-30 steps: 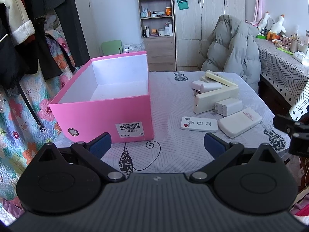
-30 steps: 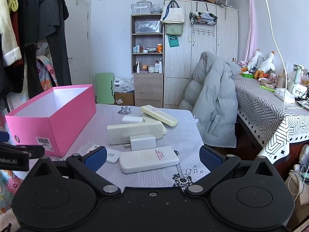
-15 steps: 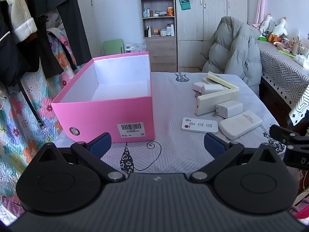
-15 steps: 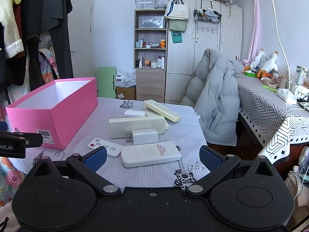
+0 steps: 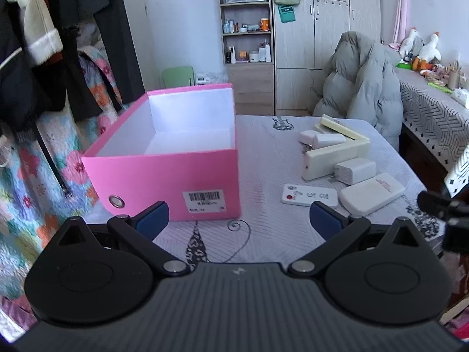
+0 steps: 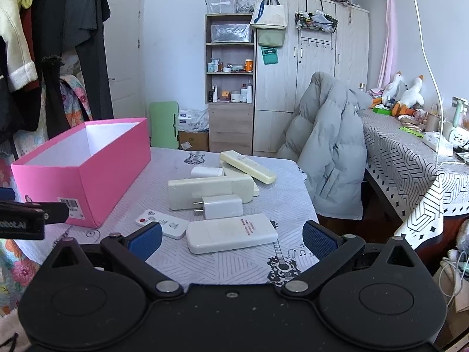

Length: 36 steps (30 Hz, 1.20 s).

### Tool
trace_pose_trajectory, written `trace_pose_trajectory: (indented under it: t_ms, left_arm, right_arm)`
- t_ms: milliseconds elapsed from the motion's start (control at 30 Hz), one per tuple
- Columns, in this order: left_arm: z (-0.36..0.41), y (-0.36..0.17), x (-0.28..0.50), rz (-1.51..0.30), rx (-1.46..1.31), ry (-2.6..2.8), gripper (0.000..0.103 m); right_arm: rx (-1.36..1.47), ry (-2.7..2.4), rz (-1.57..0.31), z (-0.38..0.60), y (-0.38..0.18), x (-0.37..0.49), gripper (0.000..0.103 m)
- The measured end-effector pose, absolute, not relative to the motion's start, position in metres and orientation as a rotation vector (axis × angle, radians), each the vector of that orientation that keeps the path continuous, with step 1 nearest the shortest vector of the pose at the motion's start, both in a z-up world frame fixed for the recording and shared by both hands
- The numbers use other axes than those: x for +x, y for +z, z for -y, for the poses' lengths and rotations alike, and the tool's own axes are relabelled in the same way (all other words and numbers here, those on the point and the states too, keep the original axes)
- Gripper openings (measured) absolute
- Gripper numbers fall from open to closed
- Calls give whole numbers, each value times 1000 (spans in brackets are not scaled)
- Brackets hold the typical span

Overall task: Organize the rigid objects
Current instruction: 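Grip the pink box wall with the left tool while the right tool reaches a white remote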

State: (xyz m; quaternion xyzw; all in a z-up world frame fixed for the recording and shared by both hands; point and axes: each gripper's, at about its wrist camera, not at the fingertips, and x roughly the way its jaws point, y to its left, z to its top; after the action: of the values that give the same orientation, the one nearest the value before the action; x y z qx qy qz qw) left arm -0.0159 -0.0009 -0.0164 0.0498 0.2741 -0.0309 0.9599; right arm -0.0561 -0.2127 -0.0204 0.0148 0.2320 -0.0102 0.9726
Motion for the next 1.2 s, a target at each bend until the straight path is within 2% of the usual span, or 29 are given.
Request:
trace_pose_trajectory:
  t_ms: [167, 433, 533, 667, 800, 967, 1133, 1200]
  left_arm:
    - [-6, -11, -11, -574, 59, -108, 103]
    - [-30, 15, 19, -552, 97, -123, 103]
    - [-60, 29, 39, -543, 85, -45, 103]
    - [-97, 41, 73, -569, 28, 17, 103]
    - [-116, 39, 104, -603, 59, 65, 103]
    - [-134, 29, 138, -668, 67, 58, 103]
    - [-149, 22, 166, -705, 27, 54, 102]
    - [-151, 18, 178, -712, 37, 41, 101]
  right_arm:
    - [116, 56, -375, 222, -15, -57, 103]
    - [162, 132, -370, 225, -2, -27, 103]
    - [157, 134, -402, 227, 0, -9, 103]
    - [223, 163, -537, 234, -9, 29, 103]
    - [299, 163, -634, 235, -23, 63, 103]
    - [254, 221, -669, 216, -36, 75, 103]
    - [31, 363, -691, 178, -44, 80, 89]
    - [1, 346, -717, 174, -45, 88, 88]
